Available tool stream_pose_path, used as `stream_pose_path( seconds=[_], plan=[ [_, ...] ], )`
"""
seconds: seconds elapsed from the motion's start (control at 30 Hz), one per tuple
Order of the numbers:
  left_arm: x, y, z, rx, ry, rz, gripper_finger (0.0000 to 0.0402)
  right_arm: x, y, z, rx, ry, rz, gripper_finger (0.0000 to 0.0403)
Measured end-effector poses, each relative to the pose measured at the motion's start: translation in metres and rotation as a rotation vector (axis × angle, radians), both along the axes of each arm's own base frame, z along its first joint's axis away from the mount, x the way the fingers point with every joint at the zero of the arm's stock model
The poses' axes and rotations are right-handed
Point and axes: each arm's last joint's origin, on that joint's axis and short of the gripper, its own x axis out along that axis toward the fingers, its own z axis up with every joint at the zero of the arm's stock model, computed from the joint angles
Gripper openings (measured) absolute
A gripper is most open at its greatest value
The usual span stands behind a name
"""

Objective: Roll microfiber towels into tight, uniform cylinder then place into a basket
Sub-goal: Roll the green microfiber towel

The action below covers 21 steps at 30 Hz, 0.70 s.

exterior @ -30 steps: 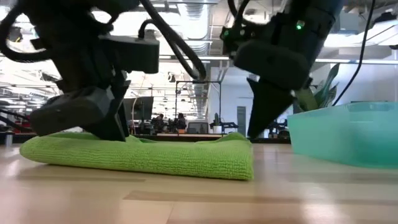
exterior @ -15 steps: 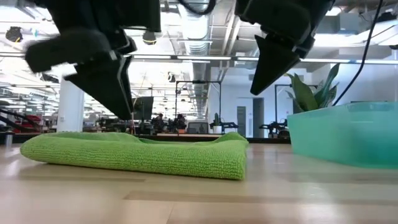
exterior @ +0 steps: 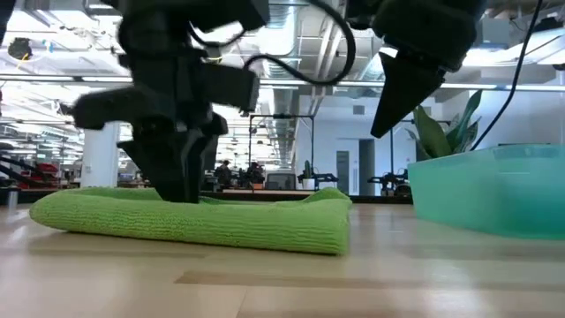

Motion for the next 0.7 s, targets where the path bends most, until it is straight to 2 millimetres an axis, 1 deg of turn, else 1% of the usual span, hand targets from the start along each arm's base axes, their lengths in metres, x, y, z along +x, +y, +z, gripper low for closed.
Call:
stream_pose_path(
  seconds=[0.13, 0.27, 0.37, 0.43, 0.53, 0.6, 0.7],
  plan=[
    [0.001, 0.028, -0.007, 0.032, 0.041, -0.063, 0.0121, -0.001, -0.005, 0.0, -0.031, 0.021, -0.015, 0.0019],
    [0.003, 0.06, -0.009, 0.077, 0.097, -0.163, 0.0121, 0.002, -0.012, 0.0, -0.04, 0.019, -0.036, 0.0023],
    [0.005, 0.088, -0.009, 0.153, 0.139, -0.269, 0.0121, 0.003, -0.019, 0.0, -0.084, 0.014, -0.062, 0.0024],
    [0.006, 0.105, -0.01, 0.238, 0.161, -0.312, 0.0121, 0.004, -0.026, 0.001, -0.121, 0.014, -0.084, 0.0021],
    [0.006, 0.131, -0.009, 0.354, 0.212, -0.305, 0.0121, 0.006, -0.039, 0.001, -0.155, 0.03, -0.123, 0.0018],
    [0.008, 0.145, -0.004, 0.356, 0.202, -0.27, 0.0121, 0.008, -0.048, 0.001, -0.163, 0.046, -0.148, 0.0017],
    [0.008, 0.158, 0.009, 0.241, 0.111, -0.245, 0.0121, 0.009, -0.061, 0.001, -0.186, 0.066, -0.185, 0.0018]
  ],
)
